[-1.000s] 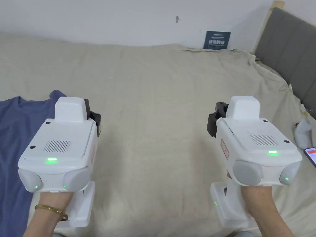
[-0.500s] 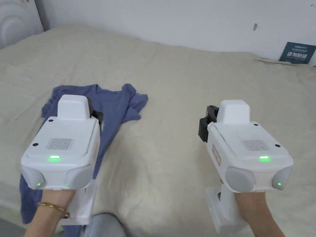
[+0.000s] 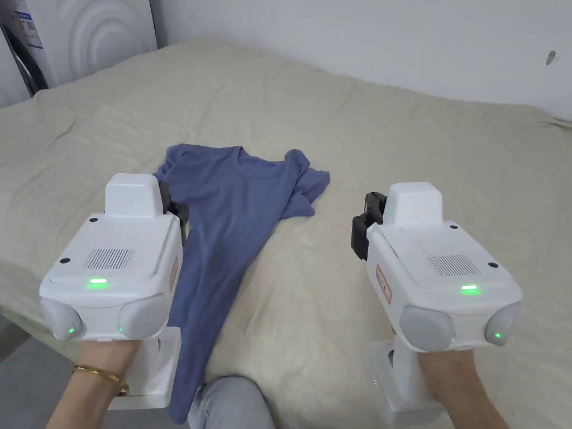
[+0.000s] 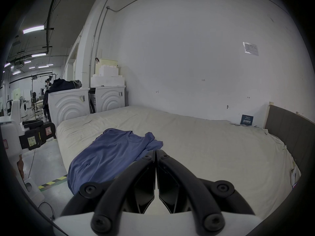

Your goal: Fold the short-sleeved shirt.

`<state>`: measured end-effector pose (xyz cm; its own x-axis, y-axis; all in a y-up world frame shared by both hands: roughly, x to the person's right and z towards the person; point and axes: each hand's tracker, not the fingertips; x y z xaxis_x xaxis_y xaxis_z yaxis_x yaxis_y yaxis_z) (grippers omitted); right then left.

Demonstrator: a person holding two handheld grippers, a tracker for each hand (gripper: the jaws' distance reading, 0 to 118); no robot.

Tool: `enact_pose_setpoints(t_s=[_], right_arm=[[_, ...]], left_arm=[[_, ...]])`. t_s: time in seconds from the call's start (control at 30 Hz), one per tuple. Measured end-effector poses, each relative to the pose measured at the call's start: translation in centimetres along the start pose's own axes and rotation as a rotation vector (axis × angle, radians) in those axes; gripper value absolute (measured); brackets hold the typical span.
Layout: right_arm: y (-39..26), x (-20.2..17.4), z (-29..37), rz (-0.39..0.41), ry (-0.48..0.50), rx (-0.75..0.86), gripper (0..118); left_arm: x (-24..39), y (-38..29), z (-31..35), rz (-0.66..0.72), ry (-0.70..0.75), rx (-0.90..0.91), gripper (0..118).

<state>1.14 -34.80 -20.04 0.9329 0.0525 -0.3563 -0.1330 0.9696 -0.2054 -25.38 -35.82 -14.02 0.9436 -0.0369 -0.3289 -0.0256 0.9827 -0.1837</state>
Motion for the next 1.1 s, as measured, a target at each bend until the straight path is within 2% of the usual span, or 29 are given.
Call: enact_pose_setpoints(t_s=[0.03, 0.1, 0.13, 0.17, 0.27, 0.3, 0.5, 0.73, 1.0, 1.1], right_arm=[[0.0, 0.0, -0.1, -0.001, 0.0, -0.002, 0], [0.0, 0.1, -0.2, -0.005, 0.0, -0.005, 0], [0.0, 0.1, -0.3, -0.007, 0.001, -0.006, 0], [0.0, 0.1, -0.4, -0.006, 0.001, -0.007, 0], [0.1, 0.1, -0.5, 0.002, -0.001, -0.007, 0], [0.2, 0.2, -0.6, 0.003, 0.0, -0.007, 0], [0.6, 0.3, -1.7, 0.001, -0.006, -0.011, 0], [0.9, 0.7, -4.3, -0.017, -0.006, -0.025, 0], [-0.4, 1.7, -8.0, -0.027, -0.011, -0.082, 0], [-1.3, 2.2, -9.5, -0.022, -0.018, -0.111, 0]], left_arm=[[0.1, -0.1, -0.1, -0.004, -0.002, -0.004, 10], [0.1, -0.3, -0.3, -0.013, -0.002, -0.012, 29], [0.1, -0.3, -0.5, -0.015, -0.01, -0.018, 42], [0.2, -0.3, -0.7, -0.014, -0.019, -0.028, 64], [0.4, -0.1, -1.7, -0.018, -0.051, -0.069, 112], [0.5, 0.0, -2.3, -0.019, -0.049, -0.079, 118], [1.4, 2.2, -6.6, -0.002, -0.085, -0.116, 118], [3.3, 5.4, -16.0, -0.043, -0.144, -0.172, 118], [5.3, 4.2, -30.4, -0.056, -0.222, -0.529, 118], [6.6, 2.6, -35.0, -0.148, -0.202, -0.645, 118]])
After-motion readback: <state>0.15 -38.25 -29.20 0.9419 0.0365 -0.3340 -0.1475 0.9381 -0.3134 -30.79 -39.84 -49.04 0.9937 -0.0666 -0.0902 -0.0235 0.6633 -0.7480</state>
